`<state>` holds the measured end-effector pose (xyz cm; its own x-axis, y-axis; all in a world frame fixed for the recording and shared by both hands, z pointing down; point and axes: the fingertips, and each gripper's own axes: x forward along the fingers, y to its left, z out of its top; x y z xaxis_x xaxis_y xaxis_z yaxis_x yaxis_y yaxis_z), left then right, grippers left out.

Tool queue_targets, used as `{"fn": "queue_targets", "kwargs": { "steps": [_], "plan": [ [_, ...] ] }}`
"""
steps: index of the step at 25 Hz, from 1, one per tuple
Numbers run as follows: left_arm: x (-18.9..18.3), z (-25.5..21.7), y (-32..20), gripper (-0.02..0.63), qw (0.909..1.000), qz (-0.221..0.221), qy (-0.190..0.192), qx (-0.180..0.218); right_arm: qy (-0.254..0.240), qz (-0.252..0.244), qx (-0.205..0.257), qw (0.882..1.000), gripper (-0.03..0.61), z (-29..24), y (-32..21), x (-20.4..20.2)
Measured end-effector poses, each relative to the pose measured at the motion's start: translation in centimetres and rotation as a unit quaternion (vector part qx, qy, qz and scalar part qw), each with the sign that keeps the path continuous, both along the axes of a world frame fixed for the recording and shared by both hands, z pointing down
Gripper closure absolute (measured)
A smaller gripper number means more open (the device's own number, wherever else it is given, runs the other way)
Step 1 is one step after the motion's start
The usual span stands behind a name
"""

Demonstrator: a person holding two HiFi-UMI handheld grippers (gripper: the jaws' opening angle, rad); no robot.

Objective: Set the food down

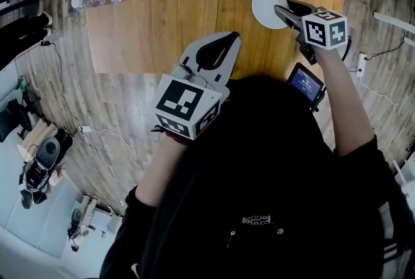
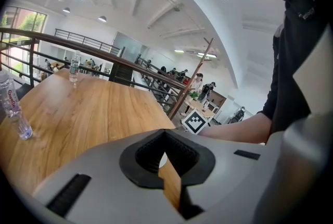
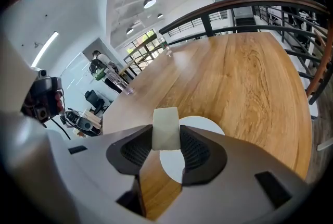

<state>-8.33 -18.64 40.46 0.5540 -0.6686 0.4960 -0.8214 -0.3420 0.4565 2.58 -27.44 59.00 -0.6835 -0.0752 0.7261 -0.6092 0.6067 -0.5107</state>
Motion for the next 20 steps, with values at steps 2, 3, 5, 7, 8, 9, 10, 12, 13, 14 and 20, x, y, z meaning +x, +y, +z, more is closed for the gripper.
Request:
{"fn": "queue_targets", "kwargs": {
  "steps": [2, 3, 5, 7, 8, 9, 10, 12, 13, 14, 20],
  "plan": [
    [-0.2, 0.1, 0.4, 0.615, 1.0, -0.004, -0.001, -0.003, 0.013, -0.011, 0.001, 1.0, 0.407, 1.1, 0.3, 0.1],
    [-0.4, 0.1, 0.5, 0.615, 1.0, -0.007, -0.002, -0.004, 0.02, -0.018, 0.003, 1.0, 0.407, 1.6, 0.4, 0.1],
    [-0.5, 0.2, 0.6, 0.615, 0.9999, -0.011, -0.001, -0.005, 0.032, -0.022, 0.0, 0.999, 0.407, 2.8, 0.5, 0.4],
    [-0.5, 0.5, 0.8, 0.615, 0.9998, -0.016, -0.001, -0.008, 0.041, -0.012, -0.007, 0.999, 0.407, 3.9, 0.4, 1.0],
    [-0.5, 0.6, 1.0, 0.615, 0.9998, -0.018, 0.0, -0.01, 0.046, -0.008, -0.009, 0.999, 0.406, 4.5, 0.3, 1.2],
    [-0.5, 0.6, 1.2, 0.615, 0.9997, -0.02, 0.0, -0.011, 0.054, -0.007, -0.01, 0.998, 0.405, 5.0, 0.3, 1.5],
    [-0.6, 0.6, 1.3, 0.615, 0.9997, -0.021, 0.001, -0.013, 0.063, -0.009, -0.01, 0.998, 0.407, 5.3, 0.3, 1.6],
    [-0.7, 0.5, 1.4, 0.615, 0.9996, -0.024, 0.002, -0.015, 0.078, -0.017, -0.01, 0.997, 0.405, 6.0, 0.3, 1.7],
    [-0.7, 0.5, 1.4, 0.615, 0.9996, -0.025, 0.002, -0.016, 0.082, -0.02, -0.01, 0.996, 0.405, 6.3, 0.4, 1.7],
    [-0.6, 0.5, 1.5, 0.615, 0.9995, -0.025, 0.003, -0.017, 0.084, -0.022, -0.012, 0.996, 0.405, 6.7, 0.6, 1.7],
    [0.0, 0.7, 1.8, 0.615, 0.9994, -0.028, 0.003, -0.02, 0.116, -0.041, -0.009, 0.992, 0.406, 8.9, 1.5, 2.5]
  ]
}}
